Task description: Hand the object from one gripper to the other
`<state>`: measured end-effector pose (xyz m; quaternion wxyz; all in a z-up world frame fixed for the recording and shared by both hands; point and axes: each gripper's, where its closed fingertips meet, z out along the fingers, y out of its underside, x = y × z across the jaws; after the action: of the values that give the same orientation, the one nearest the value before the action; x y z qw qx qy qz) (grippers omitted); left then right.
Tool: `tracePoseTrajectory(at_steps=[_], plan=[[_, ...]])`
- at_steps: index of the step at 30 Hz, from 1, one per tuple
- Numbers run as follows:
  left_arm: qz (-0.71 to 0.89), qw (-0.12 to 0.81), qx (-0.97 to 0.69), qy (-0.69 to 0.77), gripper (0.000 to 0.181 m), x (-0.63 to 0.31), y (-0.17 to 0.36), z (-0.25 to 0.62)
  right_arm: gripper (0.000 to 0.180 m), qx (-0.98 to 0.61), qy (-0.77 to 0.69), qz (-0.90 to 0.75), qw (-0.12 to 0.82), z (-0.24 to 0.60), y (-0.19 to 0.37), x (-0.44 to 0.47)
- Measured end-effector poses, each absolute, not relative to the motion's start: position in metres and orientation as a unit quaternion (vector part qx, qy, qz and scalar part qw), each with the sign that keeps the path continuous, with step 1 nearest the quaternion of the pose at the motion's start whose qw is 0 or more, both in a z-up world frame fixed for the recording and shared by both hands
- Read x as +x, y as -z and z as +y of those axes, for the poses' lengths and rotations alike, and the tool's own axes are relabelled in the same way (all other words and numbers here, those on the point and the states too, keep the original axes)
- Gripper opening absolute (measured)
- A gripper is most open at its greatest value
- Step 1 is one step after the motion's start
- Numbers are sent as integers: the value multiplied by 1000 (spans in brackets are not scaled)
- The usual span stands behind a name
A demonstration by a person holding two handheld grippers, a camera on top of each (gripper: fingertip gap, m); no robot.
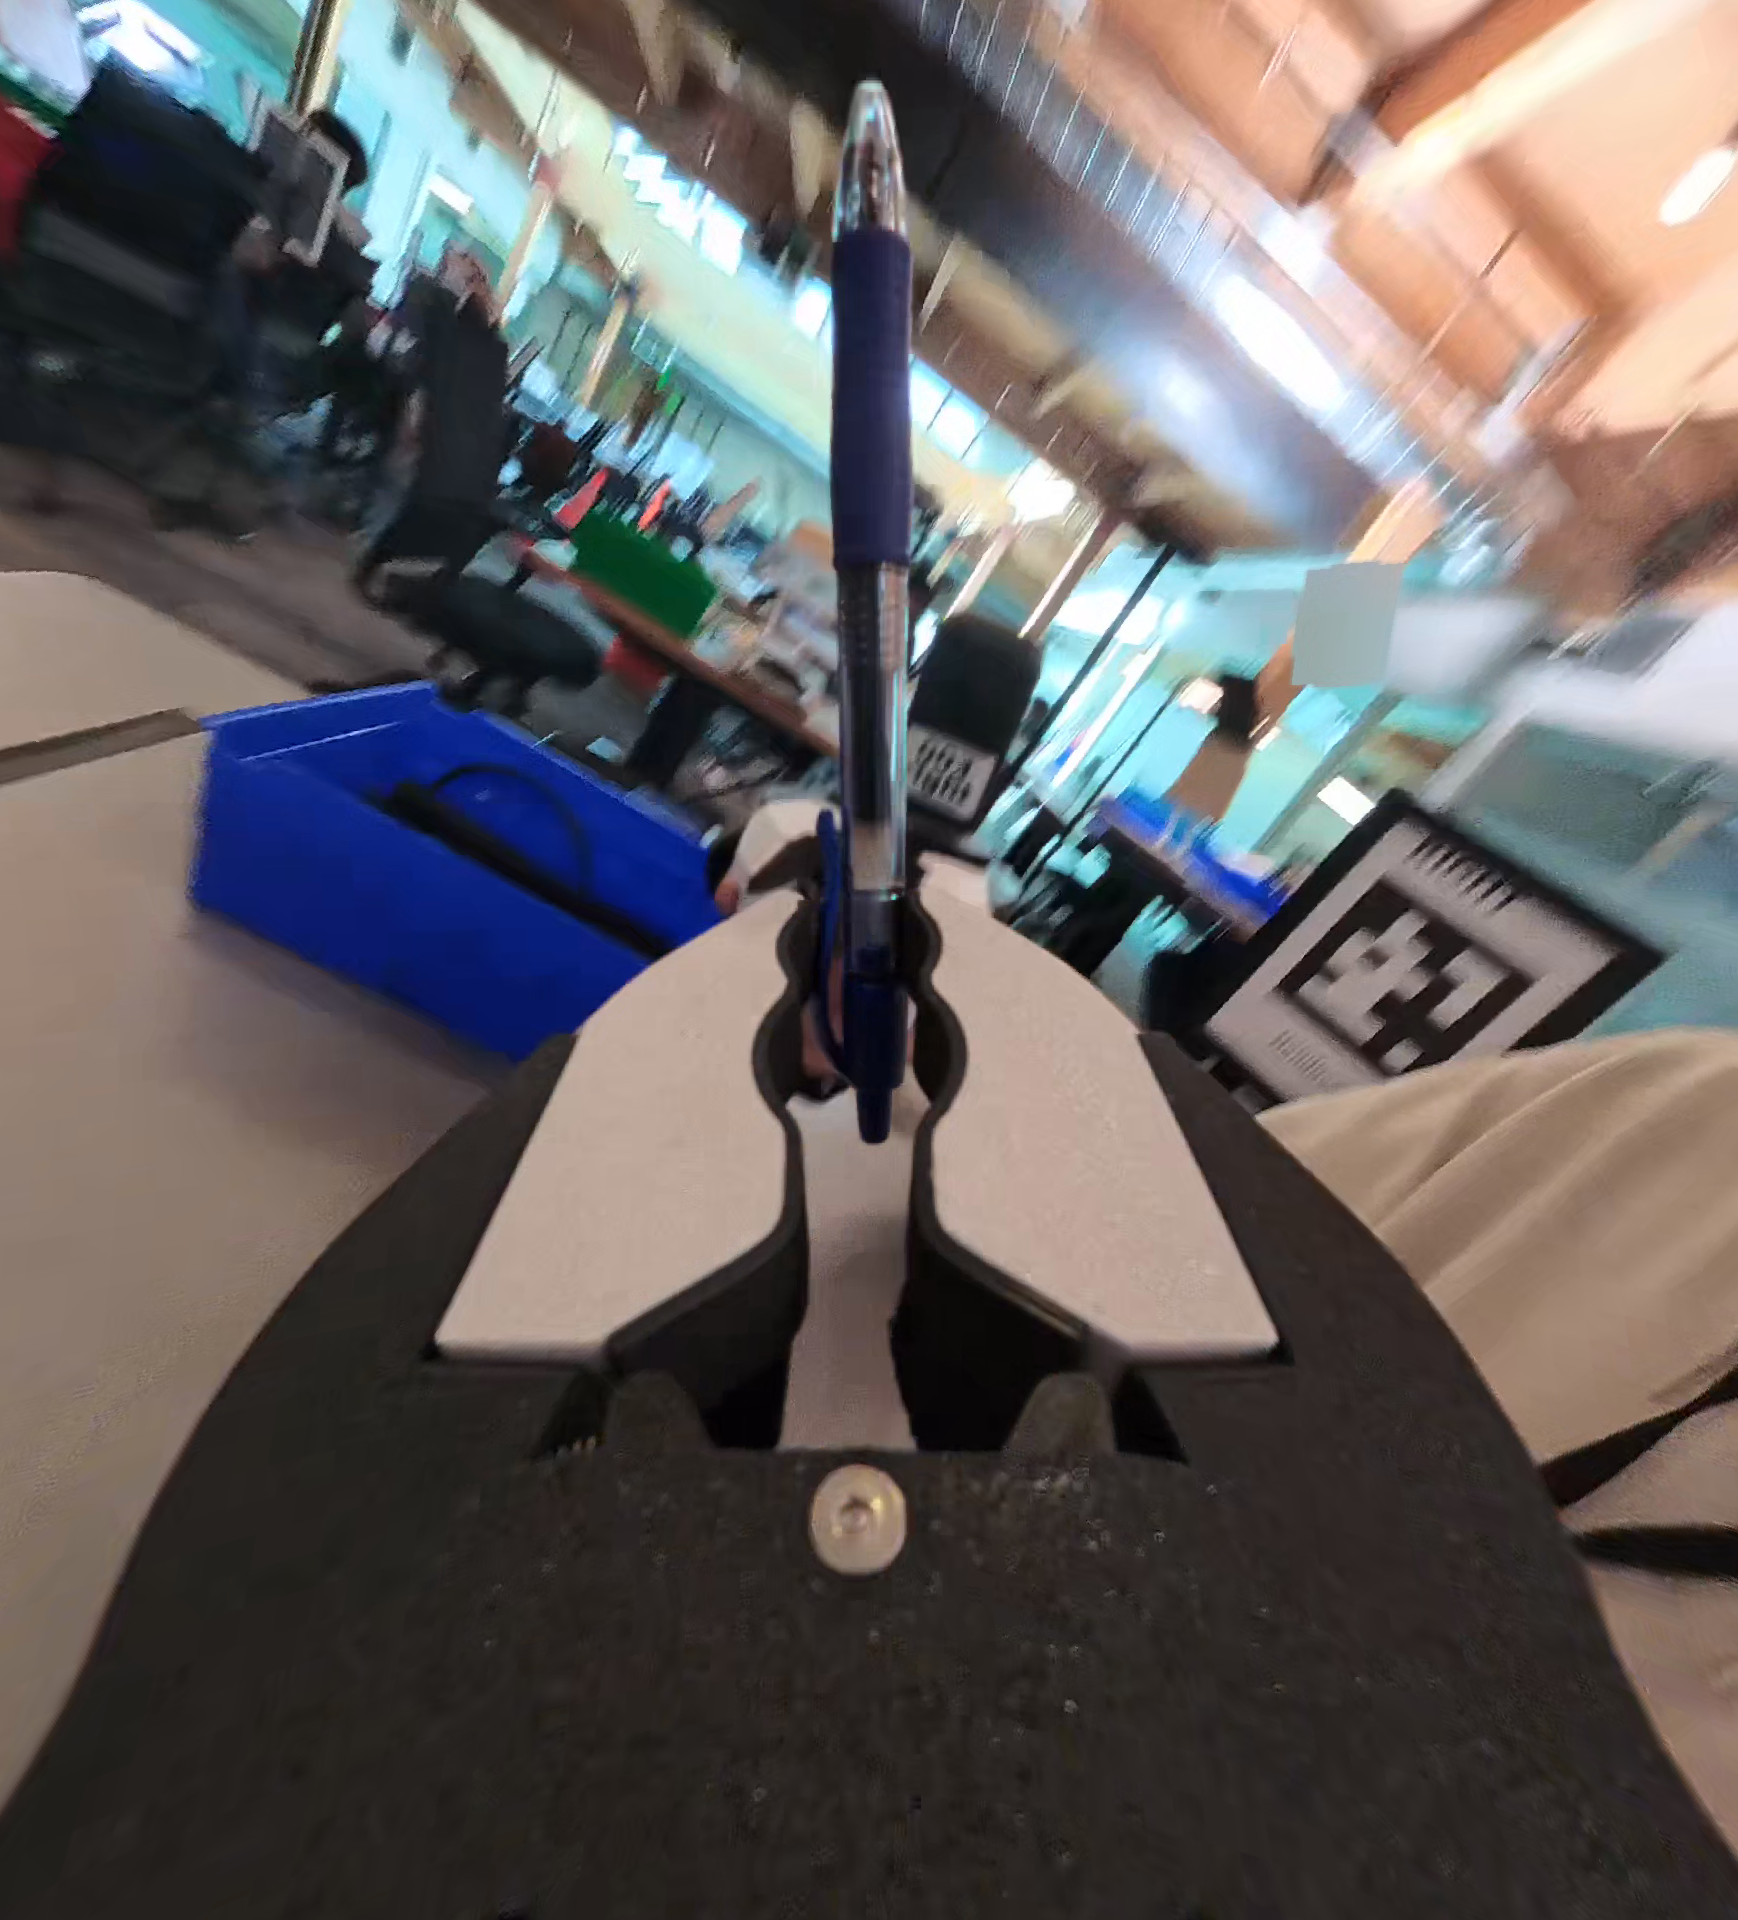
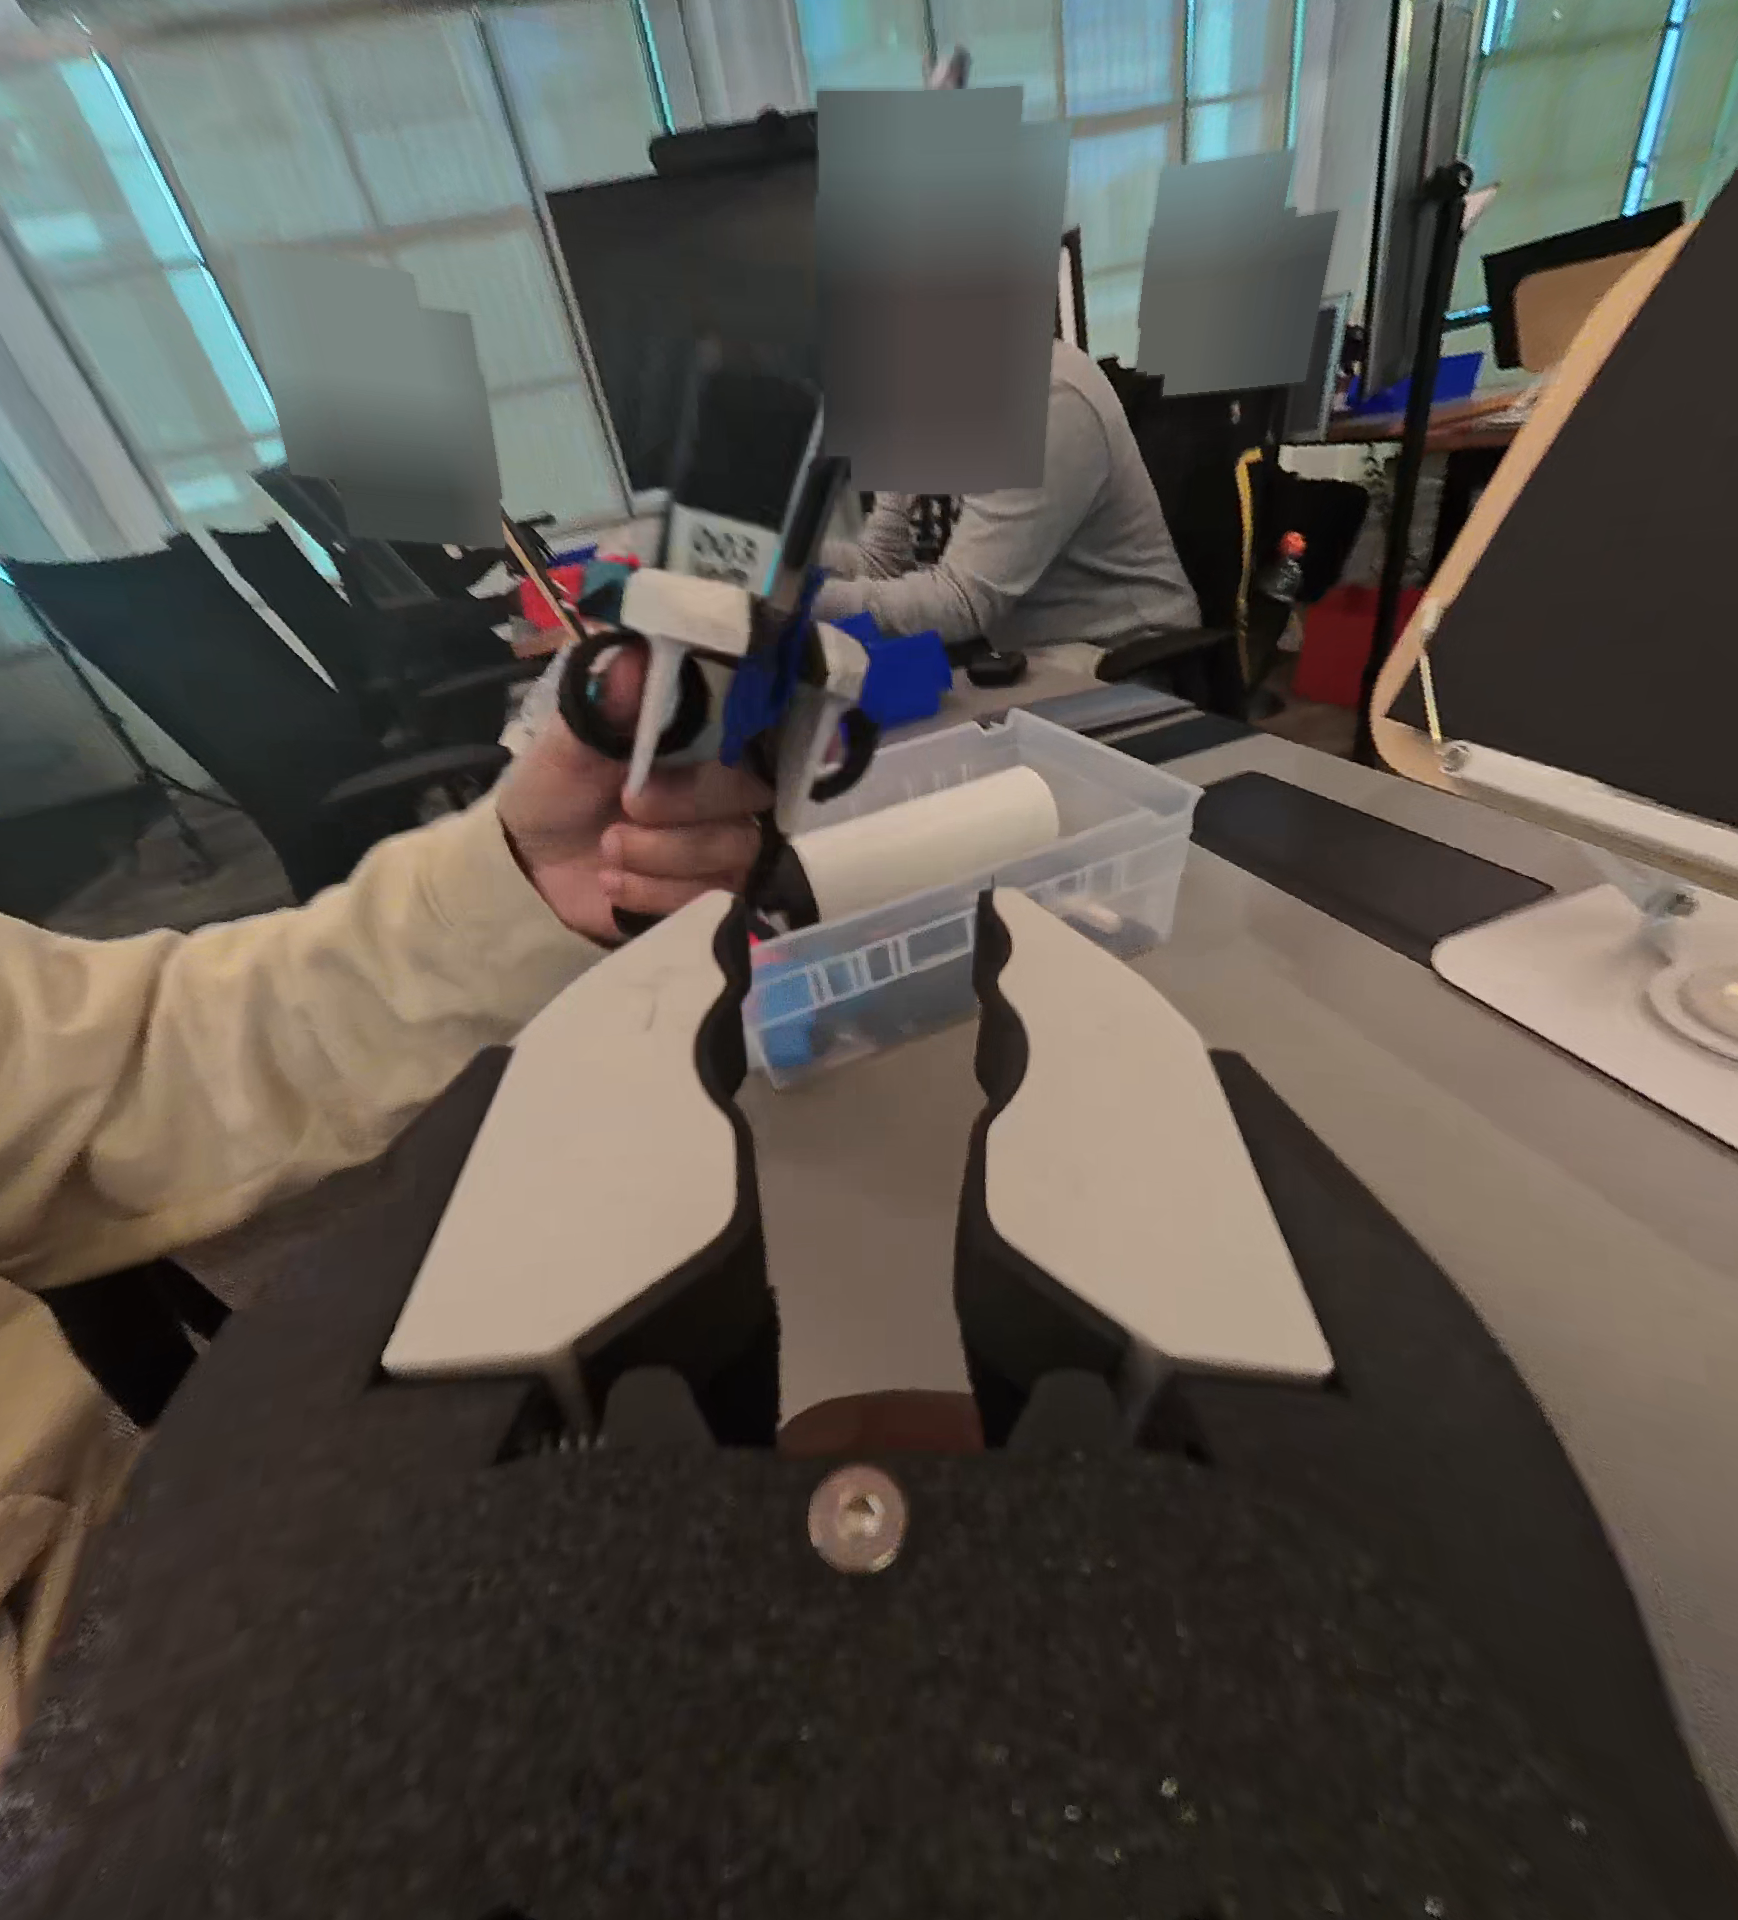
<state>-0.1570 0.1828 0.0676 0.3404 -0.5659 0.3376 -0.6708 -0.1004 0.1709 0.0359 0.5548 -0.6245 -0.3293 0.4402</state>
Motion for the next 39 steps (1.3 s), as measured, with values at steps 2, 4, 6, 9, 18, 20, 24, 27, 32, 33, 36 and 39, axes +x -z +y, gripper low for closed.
tracePoseTrajectory(at_steps=[2,4,6,9,18,20,24,27,32,33,36,39], plan=[[299,316,-553,711,15,-152,-66,184,40,-614,-464,-318,553,169,-37,-109],[288,300,-546,728,15,-143,-61,180,39,-614,-487,-313,537,166,-32,-122],[281,302,-545,730,15,-134,-58,178,38,-613,-512,-312,514,161,-28,-137],[282,302,-536,736,15,-124,-56,170,36,-599,-558,-292,494,155,-29,-151],[311,342,-541,703,15,-110,-51,159,15,-581,-612,-244,478,158,-34,-148],[315,358,-540,694,15,-109,-52,159,15,-580,-626,-239,462,156,-33,-149],[322,380,-542,677,15,-107,-52,159,14,-583,-623,-244,461,155,-32,-151],[338,381,-550,662,16,-107,-49,158,14,-591,-607,-263,462,155,-30,-150],[385,379,-604,585,29,-124,-46,172,13,-636,-531,-295,476,163,-12,-146],[393,403,-611,557,31,-133,-51,179,13,-652,-503,-305,479,166,-5,-144],[439,437,-618,484,49,-154,-62,183,14,-678,-470,-344,448,162,14,-149],[476,416,-628,455,57,-166,-62,176,14,-671,-492,-376,409,145,23,-168]])
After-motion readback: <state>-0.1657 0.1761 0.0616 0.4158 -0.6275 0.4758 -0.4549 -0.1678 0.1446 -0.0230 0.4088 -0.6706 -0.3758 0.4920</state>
